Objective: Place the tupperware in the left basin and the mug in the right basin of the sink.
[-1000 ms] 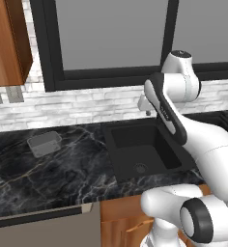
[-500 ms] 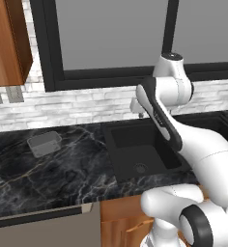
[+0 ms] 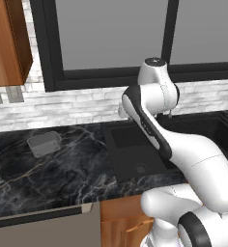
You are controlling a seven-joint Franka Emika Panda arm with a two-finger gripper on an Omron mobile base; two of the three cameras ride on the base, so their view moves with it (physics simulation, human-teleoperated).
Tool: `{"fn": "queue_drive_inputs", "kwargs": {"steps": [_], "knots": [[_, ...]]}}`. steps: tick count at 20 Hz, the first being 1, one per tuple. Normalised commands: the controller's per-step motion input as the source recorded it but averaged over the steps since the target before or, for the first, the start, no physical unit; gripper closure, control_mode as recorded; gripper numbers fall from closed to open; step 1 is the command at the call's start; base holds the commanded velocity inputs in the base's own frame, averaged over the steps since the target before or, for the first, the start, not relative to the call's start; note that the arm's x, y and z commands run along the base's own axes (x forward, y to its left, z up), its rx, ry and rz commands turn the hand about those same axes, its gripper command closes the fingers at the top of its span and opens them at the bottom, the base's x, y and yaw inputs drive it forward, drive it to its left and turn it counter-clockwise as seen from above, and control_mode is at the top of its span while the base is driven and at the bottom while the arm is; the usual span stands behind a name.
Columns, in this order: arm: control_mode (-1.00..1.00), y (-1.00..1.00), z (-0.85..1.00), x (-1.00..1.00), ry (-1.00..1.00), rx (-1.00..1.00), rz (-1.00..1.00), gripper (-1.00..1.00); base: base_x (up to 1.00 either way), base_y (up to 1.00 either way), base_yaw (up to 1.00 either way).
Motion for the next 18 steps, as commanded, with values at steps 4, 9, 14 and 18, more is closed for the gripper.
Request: {"fn": "queue_drive_inputs", "kwargs": {"steps": [4, 9, 14, 18], "knots": [[-1.00, 0.36, -0.06, 0.00, 0.00, 0.00, 0.00, -1.00, 0.00, 0.00, 0.00], [-1.00, 0.38, -0.03, 0.00, 0.00, 0.00, 0.00, -1.00, 0.00, 0.00, 0.00], [-1.00, 0.36, -0.03, 0.01, 0.00, 0.00, 0.00, -1.00, 0.00, 0.00, 0.00], [-1.00, 0.30, -0.04, 0.03, 0.00, 0.00, 0.00, -1.00, 0.00, 0.00, 0.00]]}}
